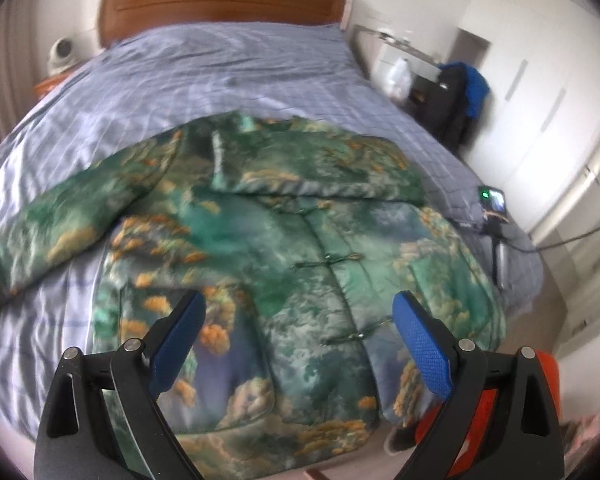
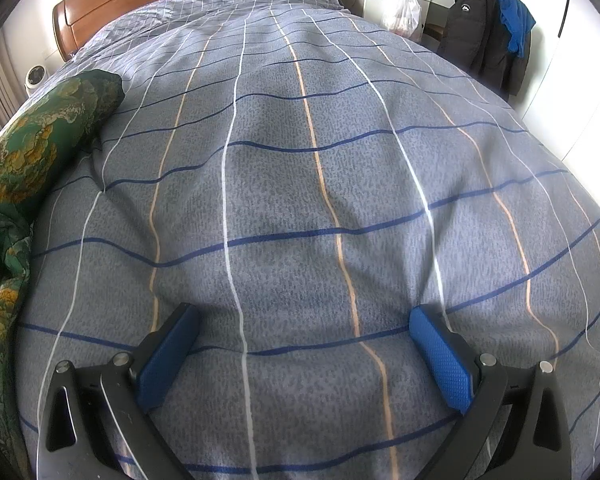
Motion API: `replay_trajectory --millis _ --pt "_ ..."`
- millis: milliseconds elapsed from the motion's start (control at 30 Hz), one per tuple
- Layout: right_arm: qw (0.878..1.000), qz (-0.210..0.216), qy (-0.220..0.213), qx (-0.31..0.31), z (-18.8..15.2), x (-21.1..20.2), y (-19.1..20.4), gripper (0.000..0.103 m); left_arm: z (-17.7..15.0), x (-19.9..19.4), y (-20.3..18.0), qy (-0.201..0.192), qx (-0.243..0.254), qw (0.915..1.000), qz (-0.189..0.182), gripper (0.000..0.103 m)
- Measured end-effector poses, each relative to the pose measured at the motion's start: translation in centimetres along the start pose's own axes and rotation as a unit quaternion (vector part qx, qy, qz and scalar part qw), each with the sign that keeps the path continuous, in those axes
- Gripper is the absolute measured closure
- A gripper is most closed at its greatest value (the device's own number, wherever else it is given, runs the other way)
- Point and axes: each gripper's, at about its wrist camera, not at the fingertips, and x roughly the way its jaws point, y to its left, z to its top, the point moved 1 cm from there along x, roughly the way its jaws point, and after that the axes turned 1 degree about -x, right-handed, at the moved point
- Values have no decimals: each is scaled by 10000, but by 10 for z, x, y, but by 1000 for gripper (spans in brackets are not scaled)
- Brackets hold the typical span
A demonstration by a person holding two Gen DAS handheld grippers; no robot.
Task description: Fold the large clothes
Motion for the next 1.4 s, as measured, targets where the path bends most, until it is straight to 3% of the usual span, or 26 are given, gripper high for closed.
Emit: replay_trajectory --millis 233,367,567,700,900,1033,1267,1400 --pt "10000 -5 -1 -4 0 0 0 0 -28 46 16 612 -658 9950 426 8" --pt "10000 2 0 1 0 0 0 0 -28 72 18 943 -898 9908 361 8" --pt "10000 2 -1 1 0 0 0 0 -7 70 34 440 -1108 9903 718 9" --pt "10000 1 0 1 0 0 0 0 11 71 31 155 -1006 9925 681 9" --pt "10000 0 -1 0 0 0 0 0 22 66 -23 -53 -694 9974 184 9" --pt "10000 -1 -1 0 0 0 0 0 21 46 -56 -308 -385 9987 156 8" --pt "10000 -1 -2 0 0 0 0 0 6 27 -56 -338 -826 9958 191 8" --pt "10000 -3 -3 0 0 0 0 0 -10 26 -50 -200 -848 9952 445 8"
